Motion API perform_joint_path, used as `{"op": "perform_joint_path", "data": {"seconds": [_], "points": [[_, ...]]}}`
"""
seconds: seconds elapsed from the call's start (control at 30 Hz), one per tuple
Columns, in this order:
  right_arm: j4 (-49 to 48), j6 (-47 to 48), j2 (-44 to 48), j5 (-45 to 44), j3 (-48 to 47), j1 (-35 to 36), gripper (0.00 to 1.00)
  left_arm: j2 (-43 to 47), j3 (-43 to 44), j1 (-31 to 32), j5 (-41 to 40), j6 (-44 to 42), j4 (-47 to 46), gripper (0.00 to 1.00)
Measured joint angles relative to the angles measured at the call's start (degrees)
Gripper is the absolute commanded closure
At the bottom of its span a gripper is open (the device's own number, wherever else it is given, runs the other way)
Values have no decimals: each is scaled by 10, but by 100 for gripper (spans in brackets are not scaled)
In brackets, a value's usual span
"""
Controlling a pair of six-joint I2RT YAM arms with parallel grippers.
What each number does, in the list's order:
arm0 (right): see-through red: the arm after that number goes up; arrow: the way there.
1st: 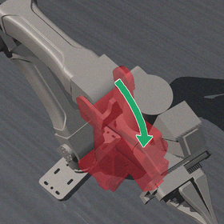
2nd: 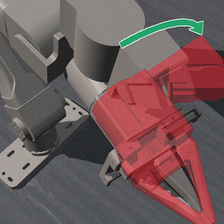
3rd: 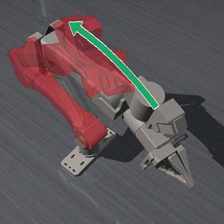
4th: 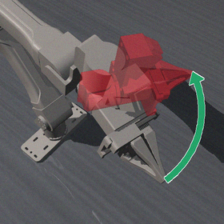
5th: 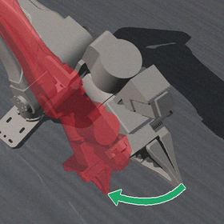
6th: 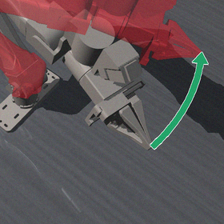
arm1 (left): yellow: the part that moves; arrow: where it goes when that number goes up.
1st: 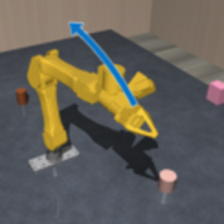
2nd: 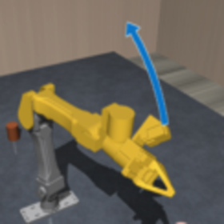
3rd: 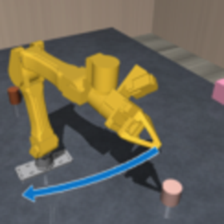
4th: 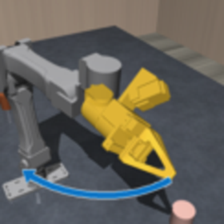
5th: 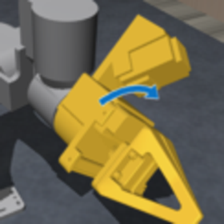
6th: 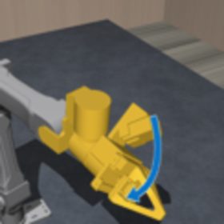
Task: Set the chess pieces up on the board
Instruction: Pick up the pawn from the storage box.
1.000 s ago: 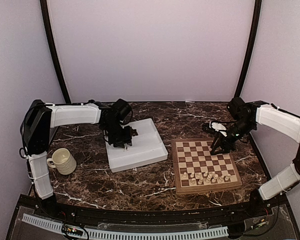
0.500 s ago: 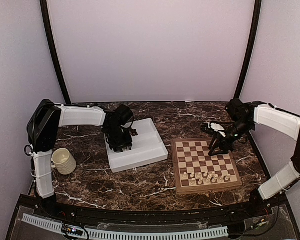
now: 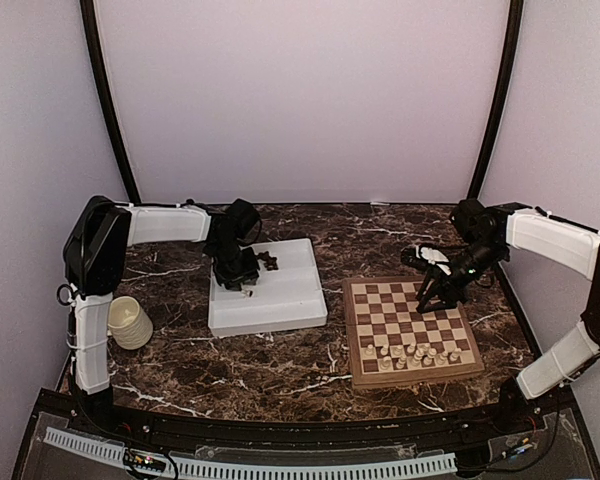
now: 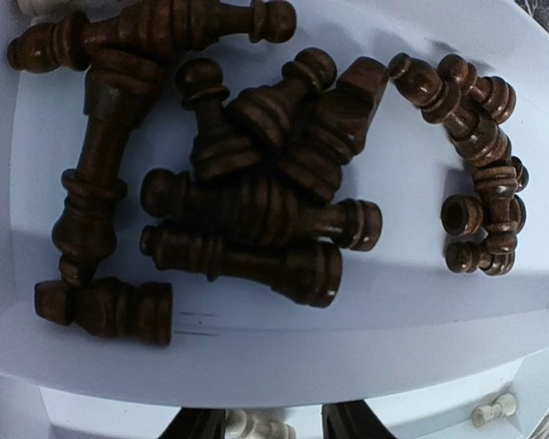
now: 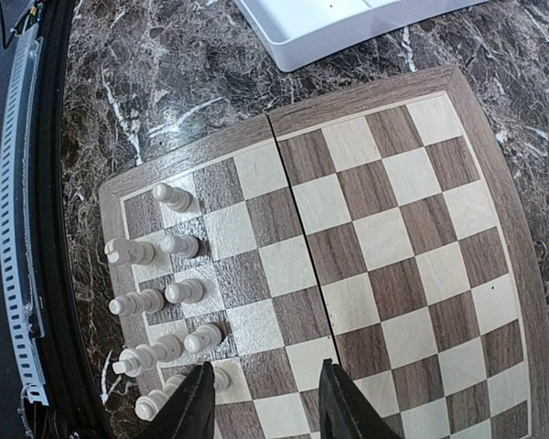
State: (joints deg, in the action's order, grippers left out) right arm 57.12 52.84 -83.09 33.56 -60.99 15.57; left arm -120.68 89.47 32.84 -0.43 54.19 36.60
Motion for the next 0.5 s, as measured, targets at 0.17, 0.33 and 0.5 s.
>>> {"op": "perform_joint_path", "data": {"seconds": [0.17,0.33,0.5], "points": [[0,0,-2,-1,0,0,60,-6,10,-2,0,-11,0,61],[0,0,-3,-1,0,0,60,-15,32,-1,-3,-23,18,60],[0,0,-4,-1,0,0,60,-14,39,6,-18,-25,35,60]]}}
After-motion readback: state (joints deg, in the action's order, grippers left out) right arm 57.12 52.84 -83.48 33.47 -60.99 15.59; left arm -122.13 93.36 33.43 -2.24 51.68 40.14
